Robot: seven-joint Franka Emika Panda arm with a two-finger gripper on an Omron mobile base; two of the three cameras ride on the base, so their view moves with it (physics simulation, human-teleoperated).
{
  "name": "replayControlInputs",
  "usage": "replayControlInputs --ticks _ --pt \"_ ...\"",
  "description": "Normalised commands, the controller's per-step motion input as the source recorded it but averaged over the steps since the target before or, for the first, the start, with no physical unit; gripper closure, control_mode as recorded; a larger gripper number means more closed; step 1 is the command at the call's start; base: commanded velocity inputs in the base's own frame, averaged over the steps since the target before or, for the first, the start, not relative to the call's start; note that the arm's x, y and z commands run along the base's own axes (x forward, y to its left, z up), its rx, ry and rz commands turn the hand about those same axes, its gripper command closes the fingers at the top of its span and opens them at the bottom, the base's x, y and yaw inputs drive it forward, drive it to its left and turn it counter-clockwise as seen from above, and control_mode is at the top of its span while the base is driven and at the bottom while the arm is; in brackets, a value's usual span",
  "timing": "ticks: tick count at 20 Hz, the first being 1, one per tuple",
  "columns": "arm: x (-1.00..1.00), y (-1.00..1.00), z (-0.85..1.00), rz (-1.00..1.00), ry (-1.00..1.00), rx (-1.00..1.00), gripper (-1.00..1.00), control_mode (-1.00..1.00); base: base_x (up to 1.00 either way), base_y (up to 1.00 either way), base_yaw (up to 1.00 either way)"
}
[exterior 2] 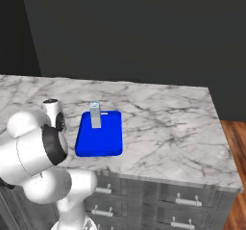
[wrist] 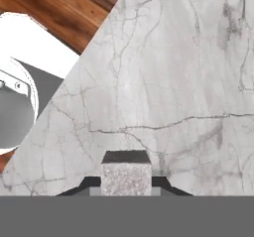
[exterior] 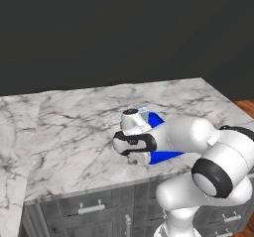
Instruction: Take out the milk from the fridge and place it on the tray on the counter. Then take the sugar cube near the tray and place it in the tray.
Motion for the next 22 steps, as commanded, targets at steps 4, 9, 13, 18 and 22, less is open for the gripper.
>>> replayControlInputs --ticks 4,9,13,18,22 --pt "-0.06 -0.58 0.93 -0.04 -0.08 0.0 1.0 -1.0 0.0 0.0 0.0" --pt "-0.04 -0.79 0.56 -0.04 -0.18 0.0 1.0 -1.0 0.0 0.0 0.0" --pt "0.0 -0.87 0.22 -0.02 -0.04 0.0 1.0 -1.0 0.0 0.0 0.0" --pt "0.06 -0.72 0.0 0.24 0.0 0.0 1.0 -1.0 0.0 0.0 0.0" --pt "0.33 -0.52 0.0 0.27 0.0 0.0 1.0 -1.0 0.0 0.0 0.0"
